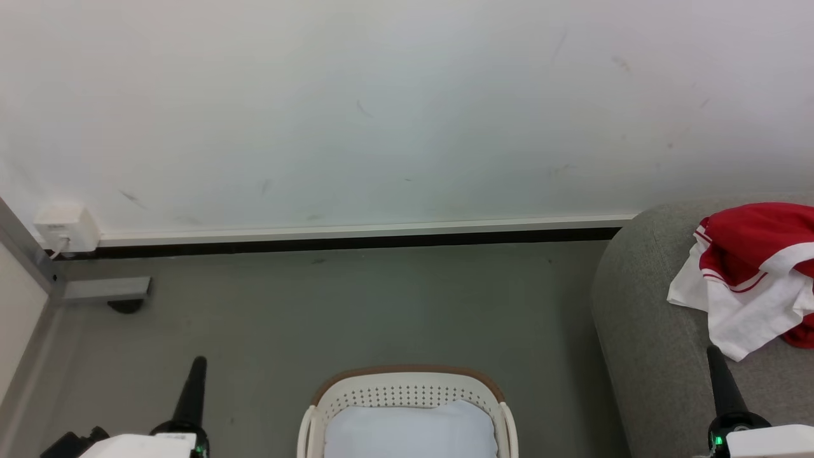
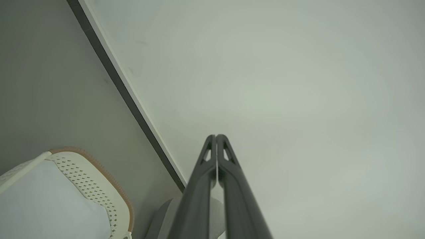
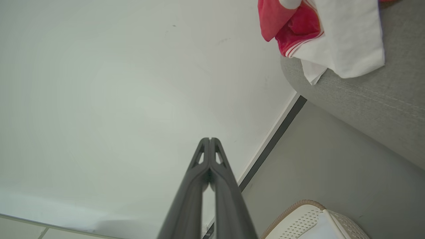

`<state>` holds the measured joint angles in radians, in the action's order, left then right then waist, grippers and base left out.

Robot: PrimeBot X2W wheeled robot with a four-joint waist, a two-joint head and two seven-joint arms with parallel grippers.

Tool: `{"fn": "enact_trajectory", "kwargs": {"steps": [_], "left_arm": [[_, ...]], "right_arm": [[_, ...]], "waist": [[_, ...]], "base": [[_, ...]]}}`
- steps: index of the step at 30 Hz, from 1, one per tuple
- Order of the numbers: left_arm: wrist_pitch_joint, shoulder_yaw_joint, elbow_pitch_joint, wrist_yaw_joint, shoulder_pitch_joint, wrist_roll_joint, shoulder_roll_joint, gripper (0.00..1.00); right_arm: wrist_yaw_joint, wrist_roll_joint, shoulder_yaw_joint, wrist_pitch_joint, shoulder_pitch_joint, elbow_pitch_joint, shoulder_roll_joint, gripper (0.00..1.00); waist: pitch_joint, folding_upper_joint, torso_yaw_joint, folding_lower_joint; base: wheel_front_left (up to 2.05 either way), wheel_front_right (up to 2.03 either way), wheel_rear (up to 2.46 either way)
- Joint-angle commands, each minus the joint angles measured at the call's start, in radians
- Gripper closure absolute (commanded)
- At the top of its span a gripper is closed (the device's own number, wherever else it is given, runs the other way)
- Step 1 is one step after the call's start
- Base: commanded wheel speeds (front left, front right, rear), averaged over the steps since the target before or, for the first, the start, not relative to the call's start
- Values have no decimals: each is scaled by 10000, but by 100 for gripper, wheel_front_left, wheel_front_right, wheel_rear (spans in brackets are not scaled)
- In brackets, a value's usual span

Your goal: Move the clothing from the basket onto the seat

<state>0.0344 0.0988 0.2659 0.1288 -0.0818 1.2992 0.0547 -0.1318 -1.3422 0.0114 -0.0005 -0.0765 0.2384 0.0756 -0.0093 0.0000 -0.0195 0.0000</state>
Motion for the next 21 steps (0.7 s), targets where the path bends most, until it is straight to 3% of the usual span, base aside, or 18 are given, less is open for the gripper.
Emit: {"fn": "enact_trajectory", "kwargs": {"steps": [1,21], "left_arm": [[71,67,-102,24,-161,351,31,100],[468,115,-160,29,-249,1853,-3,100]], "right_arm": [[14,-319,99,86,-179,-20,83,100],[17,-1751,421,516,-266,20,52,100]], "waist": [[7,0,11,0],[63,0,100,0]], "base": [[0,0,0],[0,0,0]]}}
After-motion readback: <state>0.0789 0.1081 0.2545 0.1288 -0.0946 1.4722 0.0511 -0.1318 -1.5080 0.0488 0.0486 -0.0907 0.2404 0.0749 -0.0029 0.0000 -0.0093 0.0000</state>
